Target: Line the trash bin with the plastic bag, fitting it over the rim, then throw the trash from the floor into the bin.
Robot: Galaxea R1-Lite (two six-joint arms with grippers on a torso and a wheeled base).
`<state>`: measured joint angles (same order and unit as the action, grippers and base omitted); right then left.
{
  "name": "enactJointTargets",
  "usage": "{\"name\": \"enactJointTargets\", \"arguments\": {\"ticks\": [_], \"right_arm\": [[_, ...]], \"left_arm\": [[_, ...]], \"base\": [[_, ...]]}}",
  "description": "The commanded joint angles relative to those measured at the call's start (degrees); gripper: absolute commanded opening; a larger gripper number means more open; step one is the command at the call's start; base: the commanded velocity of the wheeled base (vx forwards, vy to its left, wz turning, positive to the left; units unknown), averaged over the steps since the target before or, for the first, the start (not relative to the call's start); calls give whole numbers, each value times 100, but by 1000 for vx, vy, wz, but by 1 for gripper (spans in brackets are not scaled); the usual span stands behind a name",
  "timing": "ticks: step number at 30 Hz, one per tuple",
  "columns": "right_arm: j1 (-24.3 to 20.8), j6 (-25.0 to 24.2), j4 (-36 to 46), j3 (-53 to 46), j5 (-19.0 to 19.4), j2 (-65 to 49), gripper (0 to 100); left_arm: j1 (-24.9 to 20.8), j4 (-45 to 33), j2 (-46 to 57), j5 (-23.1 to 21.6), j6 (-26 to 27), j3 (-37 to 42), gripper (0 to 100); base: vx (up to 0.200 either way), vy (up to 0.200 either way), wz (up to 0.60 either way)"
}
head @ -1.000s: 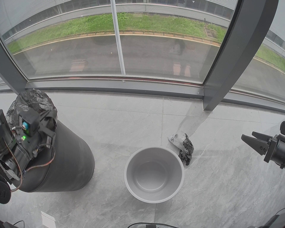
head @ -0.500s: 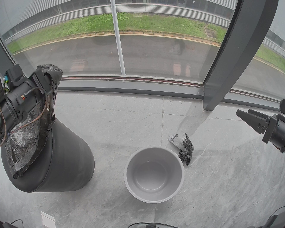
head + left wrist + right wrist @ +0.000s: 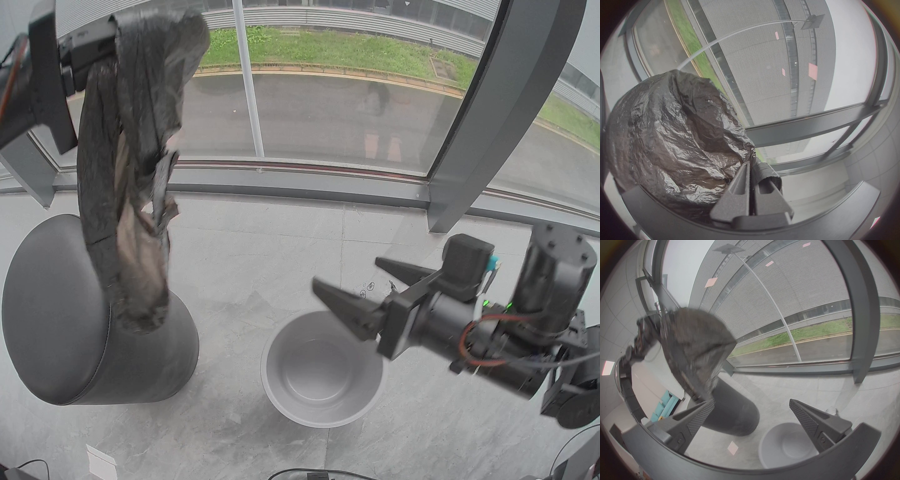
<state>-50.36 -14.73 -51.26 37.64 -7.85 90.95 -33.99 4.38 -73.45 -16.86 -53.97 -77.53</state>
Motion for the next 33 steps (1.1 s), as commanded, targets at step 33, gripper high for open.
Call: {"name": "enactJointTargets", "arguments": {"ticks": [33], "right_arm": [[-809, 286, -1123, 806, -1131, 2146, 100]], "left_arm": [[-767, -60, -477, 78, -624, -684, 0]], "base": [[0, 0, 0]]}}
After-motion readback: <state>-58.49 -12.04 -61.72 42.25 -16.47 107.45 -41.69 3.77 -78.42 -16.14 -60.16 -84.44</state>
